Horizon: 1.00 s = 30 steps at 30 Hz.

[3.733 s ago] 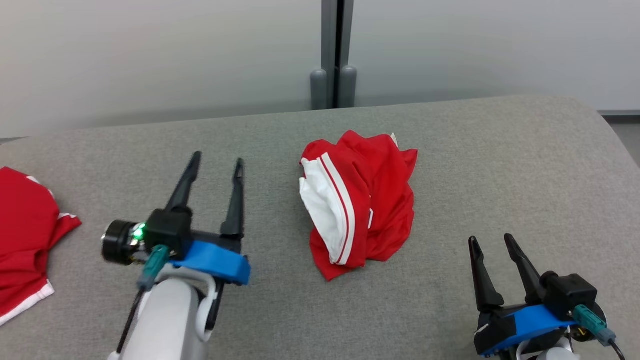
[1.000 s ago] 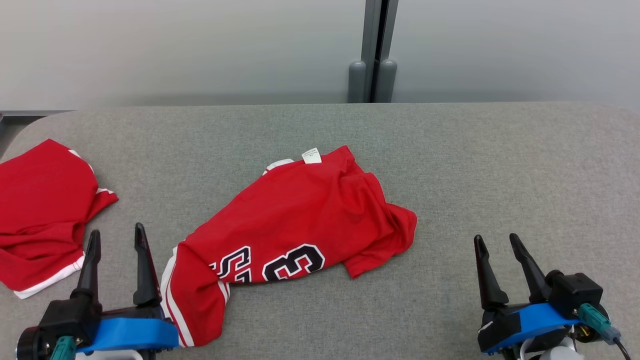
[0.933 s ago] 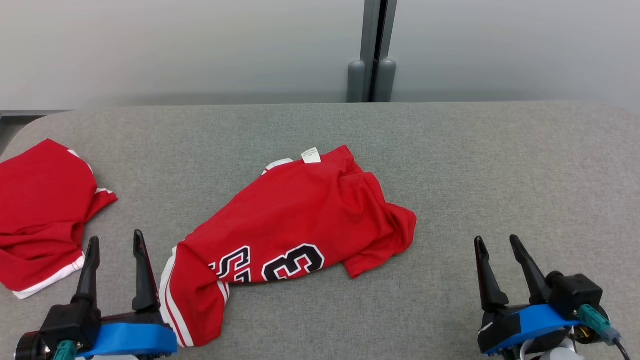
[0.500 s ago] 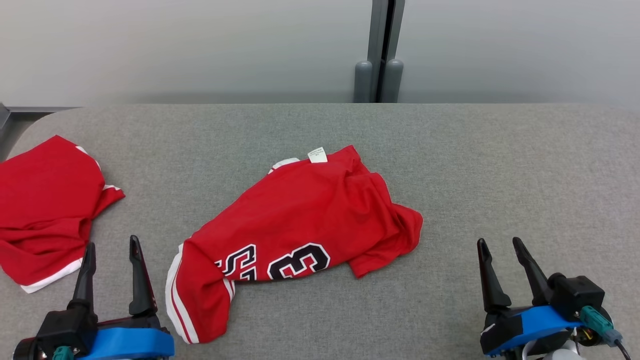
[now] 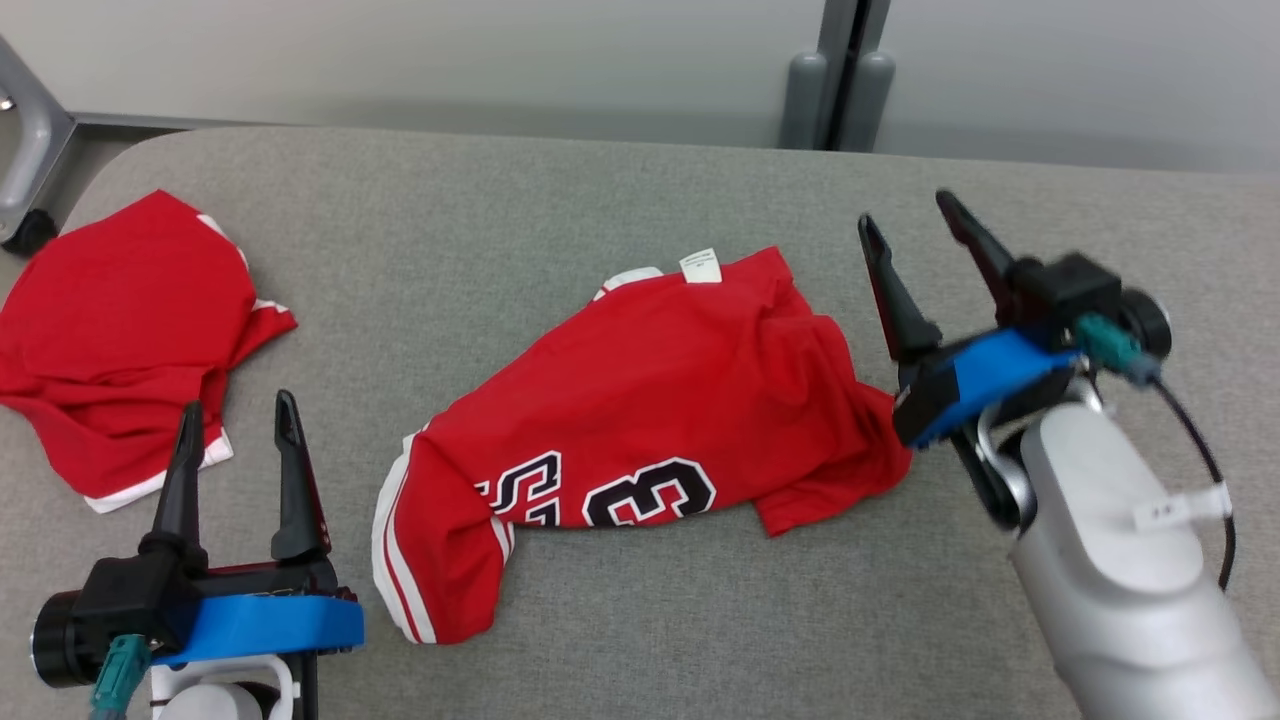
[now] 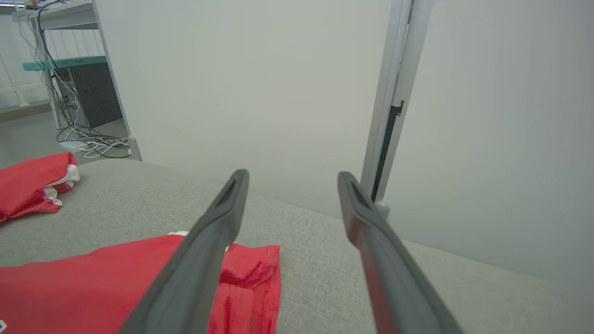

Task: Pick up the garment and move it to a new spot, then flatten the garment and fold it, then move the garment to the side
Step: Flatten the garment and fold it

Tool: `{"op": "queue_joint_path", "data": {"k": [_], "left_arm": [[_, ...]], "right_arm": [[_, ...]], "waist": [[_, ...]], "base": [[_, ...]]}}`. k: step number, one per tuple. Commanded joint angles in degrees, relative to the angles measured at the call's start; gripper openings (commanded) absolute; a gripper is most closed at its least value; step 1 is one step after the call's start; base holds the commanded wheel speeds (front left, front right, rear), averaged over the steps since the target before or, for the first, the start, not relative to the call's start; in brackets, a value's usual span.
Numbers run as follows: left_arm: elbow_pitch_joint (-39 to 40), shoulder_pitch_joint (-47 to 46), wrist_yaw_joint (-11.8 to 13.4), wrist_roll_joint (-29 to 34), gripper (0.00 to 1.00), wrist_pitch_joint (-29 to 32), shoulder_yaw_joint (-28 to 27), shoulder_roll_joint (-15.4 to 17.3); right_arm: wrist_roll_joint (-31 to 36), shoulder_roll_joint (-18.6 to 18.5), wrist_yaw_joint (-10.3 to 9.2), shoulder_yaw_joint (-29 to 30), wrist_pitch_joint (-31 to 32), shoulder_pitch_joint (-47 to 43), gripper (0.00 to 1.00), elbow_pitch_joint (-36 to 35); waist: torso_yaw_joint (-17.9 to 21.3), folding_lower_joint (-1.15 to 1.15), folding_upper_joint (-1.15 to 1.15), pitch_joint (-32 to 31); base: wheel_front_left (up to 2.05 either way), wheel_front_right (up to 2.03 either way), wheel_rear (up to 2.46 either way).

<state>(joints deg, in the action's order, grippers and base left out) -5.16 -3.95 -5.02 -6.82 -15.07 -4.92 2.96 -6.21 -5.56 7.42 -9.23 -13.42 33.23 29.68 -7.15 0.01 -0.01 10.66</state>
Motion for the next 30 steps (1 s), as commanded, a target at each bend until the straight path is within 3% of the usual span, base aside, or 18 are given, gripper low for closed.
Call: {"op": "queue_joint_path", "data": {"k": [1, 7, 12, 20, 26, 27, 28, 30], "left_arm": [[0.48, -1.09, 0.37, -0.4, 1.0, -0.15, 0.17, -0.04], [1.31, -3.57, 1.52, -2.65, 1.0, -0.15, 2.76, -0.06], [1.66, -5.1, 2.56, -4.16, 1.0, -0.15, 5.05, -0.08], [2.0, -6.01, 3.59, -5.39, 1.0, -0.15, 7.3, -0.09], [2.4, -6.21, 4.25, -5.86, 1.0, -0.15, 7.85, -0.1], [2.39, -6.23, 4.29, -5.93, 1.0, -0.15, 7.88, -0.1], [2.34, -6.27, 4.31, -5.92, 1.0, -0.15, 7.87, -0.1], [2.16, -6.3, 4.36, -5.83, 1.0, -0.15, 7.58, -0.1]], "right_arm": [[-0.19, -0.86, 0.14, -0.93, 1.12, 3.31, 1.0, 1.74], [-2.55, -2.53, 0.08, -6.26, 7.49, 18.75, 1.0, 13.02], [-3.65, -3.29, 0.08, -9.83, 12.65, 25.73, 1.0, 23.53], [-5.96, -4.51, 0.08, -13.96, 15.2, 27.59, 1.0, 35.58], [-9.21, -3.3, 0.08, -14.69, 14.6, 26.61, 1.0, 39.41], [-9.59, -3.19, 0.08, -15.19, 14.14, 26.63, 0.65, 39.49], [-10.03, -3.11, 0.08, -15.54, 13.7, 26.76, 0.0, 39.54], [-10.82, -2.81, 0.08, -16.34, 12.12, 27.09, 0.0, 39.16]], "waist": [[-1.67, -0.01, 0.01, 1.84], [-4.67, -0.01, 0.01, 5.83], [-7.08, -0.01, 0.01, 7.97], [-9.64, -0.01, 0.01, 9.63], [-9.88, -0.01, 0.01, 10.45], [-9.81, -0.01, 0.01, 10.5], [-9.69, -0.01, 0.01, 10.52], [-9.29, -0.01, 0.01, 10.39]], "base": [[0.0, 0.0, 0.0], [0.0, 0.0, 0.0], [0.0, 0.0, 0.0], [0.0, 0.0, 0.0], [0.0, 0.0, 0.0], [0.0, 0.0, 0.0], [0.0, 0.0, 0.0], [0.0, 0.0, 0.0]]}}
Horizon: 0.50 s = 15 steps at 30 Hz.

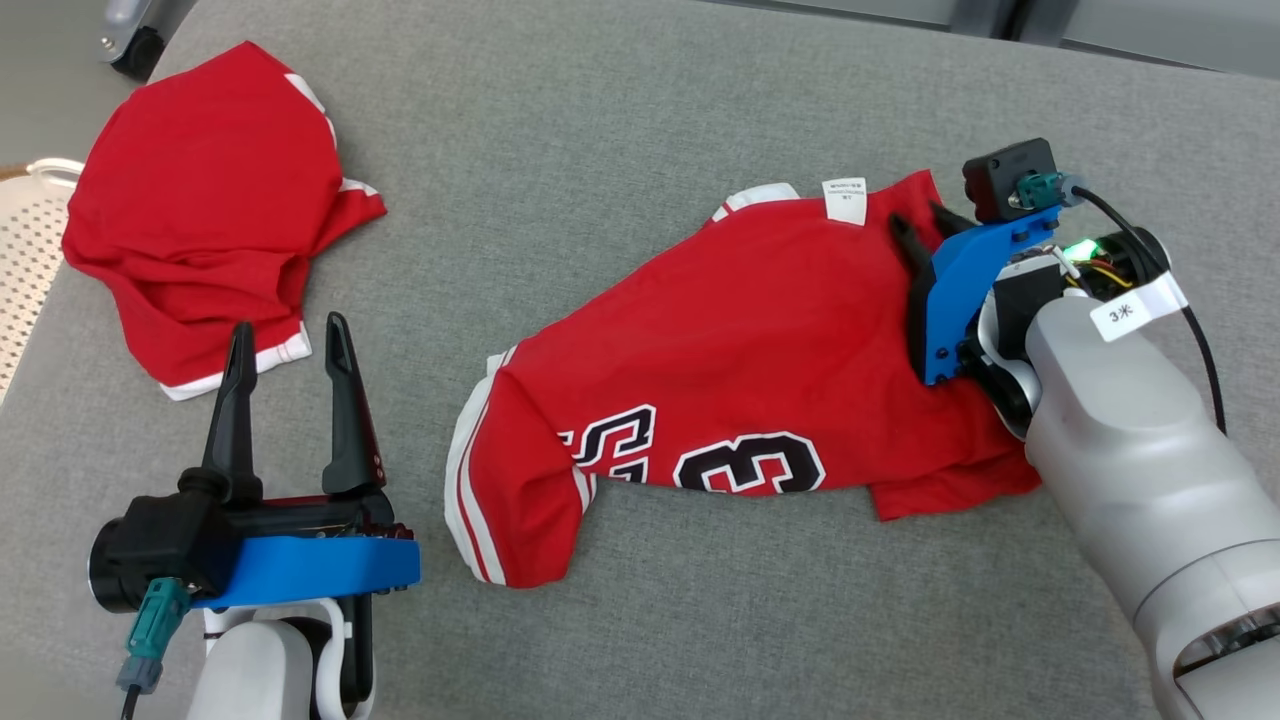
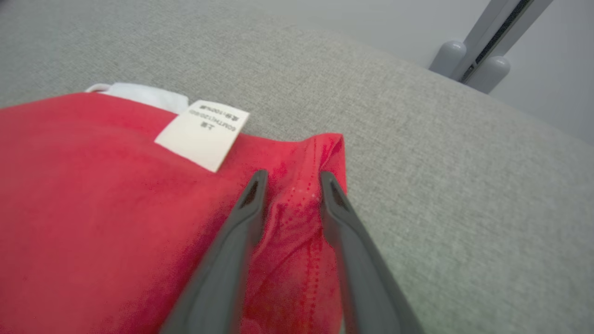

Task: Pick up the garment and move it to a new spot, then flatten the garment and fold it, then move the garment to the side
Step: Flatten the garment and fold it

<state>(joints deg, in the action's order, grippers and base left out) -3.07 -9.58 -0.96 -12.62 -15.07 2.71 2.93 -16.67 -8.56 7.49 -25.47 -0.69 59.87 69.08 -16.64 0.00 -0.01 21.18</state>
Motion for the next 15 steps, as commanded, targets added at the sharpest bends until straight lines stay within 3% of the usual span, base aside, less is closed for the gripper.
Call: {"op": "queue_joint_path", "data": {"k": [1, 8, 15], "left_arm": [[0.0, -0.66, 0.32, 0.05, 1.0, -0.15, -0.2, -0.06], [-0.52, 0.8, -0.35, 1.21, 1.0, -0.15, -1.72, -0.05], [-0.65, 3.21, -1.1, 2.41, 1.0, -0.15, -4.63, -0.06]], "right_arm": [[-0.77, 0.05, 0.02, -0.32, -1.85, 0.82, 0.0, -0.55], [-2.8, -0.47, 0.02, -1.83, -12.04, 1.39, 0.0, -2.75], [-6.8, -1.55, 0.02, -3.65, -14.57, -5.17, 0.0, -11.65]], "waist": [[0.47, 0.0, 0.01, -0.32], [3.97, 0.0, 0.01, -3.25], [9.4, 0.0, 0.01, -7.7]], "base": [[0.0, 0.0, 0.0], [0.0, 0.0, 0.0], [0.0, 0.0, 0.0]]}}
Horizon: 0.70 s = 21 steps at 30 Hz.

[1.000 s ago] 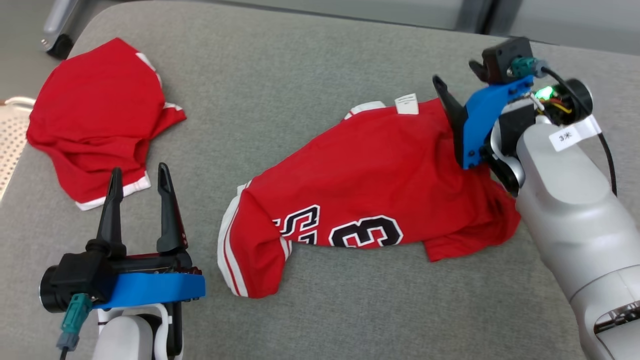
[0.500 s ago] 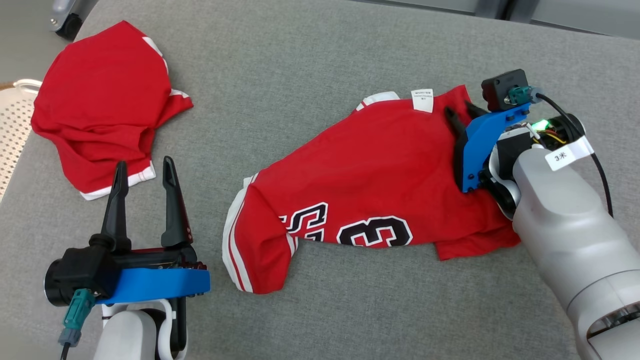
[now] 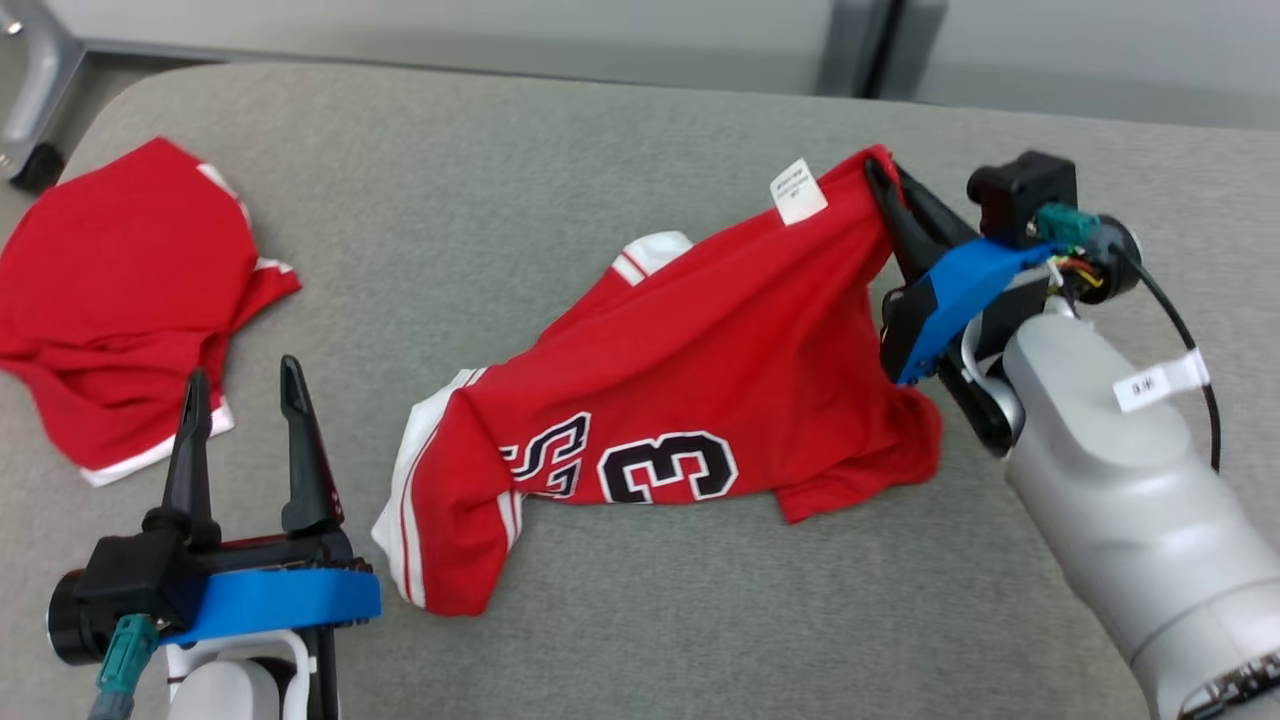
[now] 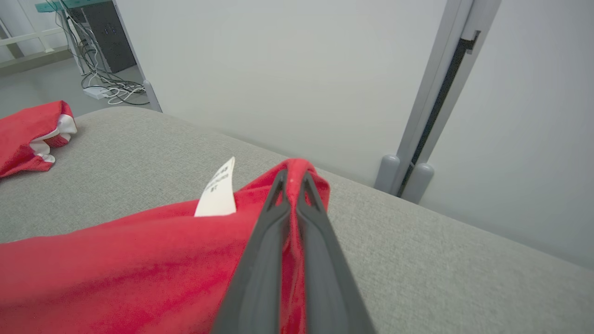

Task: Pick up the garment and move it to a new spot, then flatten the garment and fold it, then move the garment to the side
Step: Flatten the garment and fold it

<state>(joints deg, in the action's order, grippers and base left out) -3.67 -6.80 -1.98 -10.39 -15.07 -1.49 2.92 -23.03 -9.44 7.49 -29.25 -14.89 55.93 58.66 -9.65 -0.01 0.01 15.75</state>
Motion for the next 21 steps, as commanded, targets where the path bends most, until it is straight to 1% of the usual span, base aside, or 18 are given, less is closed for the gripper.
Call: {"op": "queue_joint_path", "data": {"k": [1, 6, 11, 13, 18, 20, 21], "left_arm": [[0.1, 0.82, -0.12, 0.35, 1.0, -0.15, -0.9, -0.04], [0.31, 2.93, -0.58, 1.42, 1.0, -0.15, -2.18, -0.05], [0.2, 4.47, -1.18, 2.03, 1.0, -0.15, -3.05, -0.05], [0.08, 4.76, -1.48, 2.16, 1.0, -0.15, -3.26, -0.04], [-0.5, 5.45, -1.81, 2.42, 1.0, -0.15, -3.4, -0.03], [-0.69, 5.69, -1.89, 2.45, 1.0, -0.15, -3.5, -0.05], [-0.69, 5.69, -1.89, 2.45, 1.0, -0.15, -3.5, -0.05]], "right_arm": [[-0.64, -1.1, 0.02, -0.04, -0.34, -2.83, 0.0, -3.84], [-2.59, -3.15, 0.01, 1.57, -0.35, -14.83, 0.0, -17.44], [-3.53, -3.94, 0.02, 3.81, -0.35, -28.69, 0.0, -27.56], [-4.41, -3.57, 0.02, 6.11, -0.36, -34.12, 0.0, -30.76], [-3.85, -2.21, 0.02, 8.68, -0.37, -46.19, 0.0, -36.29], [-3.83, -1.53, 0.02, 9.86, -0.37, -50.3, 0.0, -37.68], [-3.83, -1.53, 0.02, 9.86, -0.37, -50.3, 0.0, -37.68]], "waist": [[3.28, 0.01, -0.01, -2.86], [6.65, 0.01, -0.01, -5.78], [8.68, 0.01, -0.01, -7.64], [9.04, 0.01, -0.01, -8.02], [9.58, 0.01, -0.01, -9.16], [9.74, 0.01, -0.01, -9.81], [9.74, 0.01, -0.01, -9.81]], "base": [[0.0, 0.0, 0.0], [0.0, 0.0, 0.0], [0.0, 0.0, 0.0], [0.0, 0.0, 0.0], [0.0, 0.0, 0.0], [0.0, 0.0, 0.0], [0.0, 0.0, 0.0]]}}
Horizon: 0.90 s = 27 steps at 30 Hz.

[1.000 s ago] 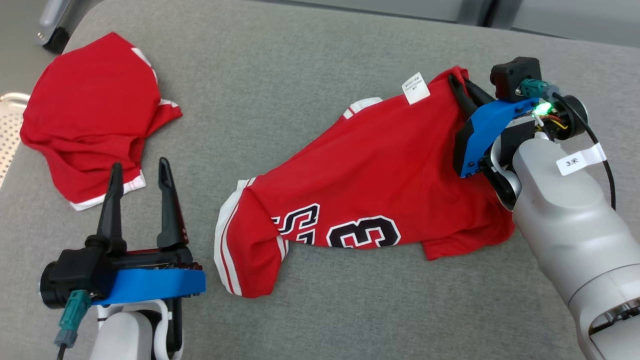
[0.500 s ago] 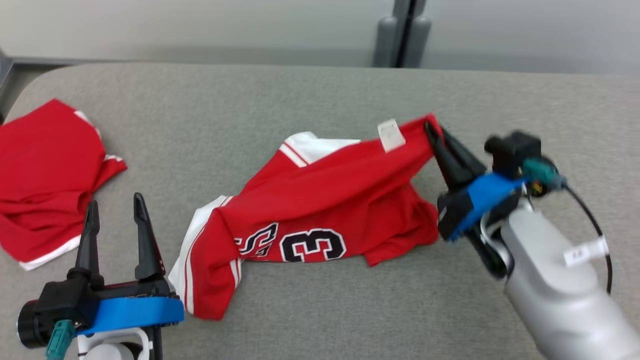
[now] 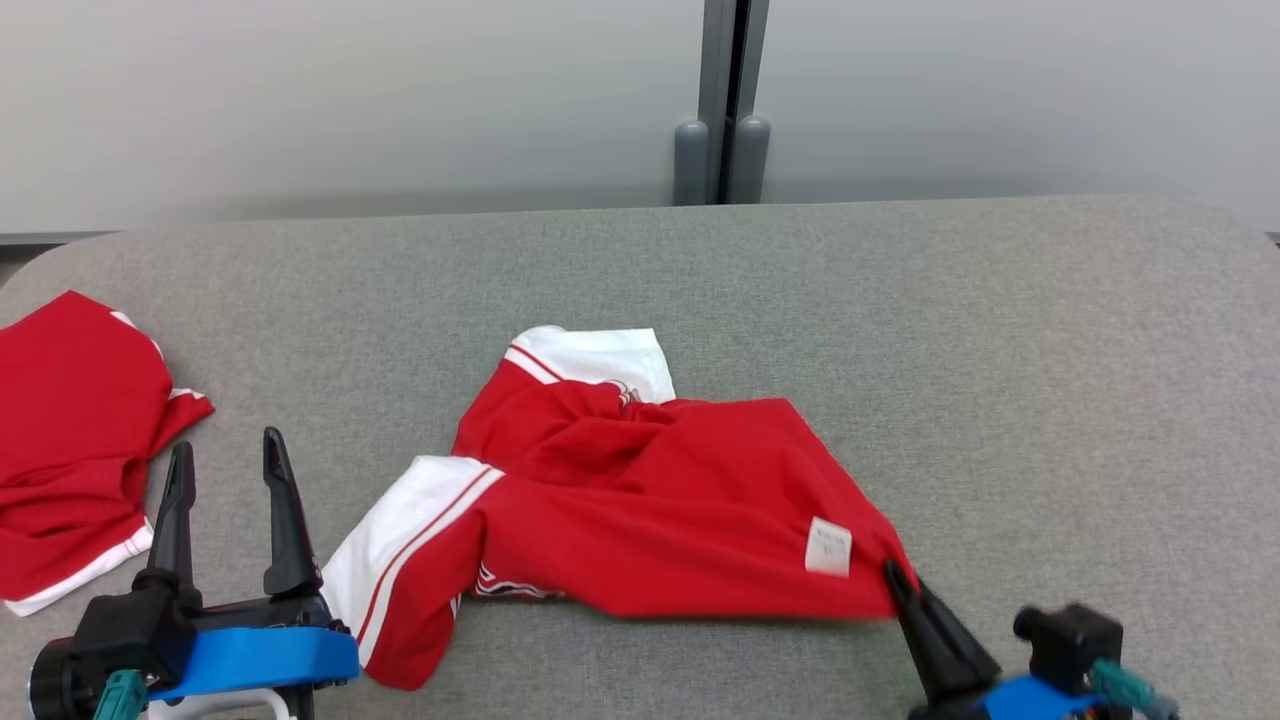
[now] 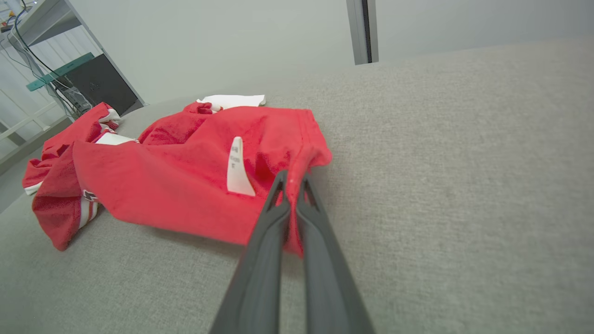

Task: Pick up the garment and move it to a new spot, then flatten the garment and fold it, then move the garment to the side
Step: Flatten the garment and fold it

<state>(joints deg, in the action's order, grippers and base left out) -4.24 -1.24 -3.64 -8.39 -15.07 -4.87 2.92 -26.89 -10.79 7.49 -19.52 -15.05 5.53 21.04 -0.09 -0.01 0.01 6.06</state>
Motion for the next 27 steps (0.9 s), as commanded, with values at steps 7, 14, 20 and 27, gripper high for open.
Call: {"op": "queue_joint_path", "data": {"k": [7, 14, 20, 27], "left_arm": [[-0.41, 1.46, -0.44, 0.46, 1.0, -0.15, -0.57, -0.05], [-0.74, 2.03, -0.75, 0.69, 1.0, -0.15, -0.32, -0.04], [-1.04, 1.84, -0.8, 0.71, 1.0, -0.15, -0.16, -0.04], [-1.04, 1.88, -0.73, 0.63, 1.0, -0.15, -0.36, -0.04]], "right_arm": [[1.56, 0.24, 0.02, 4.16, 0.41, -8.97, 0.0, -1.55], [3.4, 0.91, 0.02, 7.1, 1.55, -10.5, 1.0, -3.2], [6.53, 1.33, 0.02, 10.14, 0.24, -7.62, 1.0, -7.88], [11.14, 3.71, 0.02, 12.75, -0.16, -3.65, 1.0, -10.05]], "waist": [[0.87, 0.01, -0.01, -1.39], [1.13, 0.01, -0.01, -2.29], [0.47, 0.01, -0.01, -2.74], [-0.2, 0.01, -0.01, -2.36]], "base": [[0.0, 0.0, 0.0], [0.0, 0.0, 0.0], [0.0, 0.0, 0.0], [0.0, 0.0, 0.0]]}}
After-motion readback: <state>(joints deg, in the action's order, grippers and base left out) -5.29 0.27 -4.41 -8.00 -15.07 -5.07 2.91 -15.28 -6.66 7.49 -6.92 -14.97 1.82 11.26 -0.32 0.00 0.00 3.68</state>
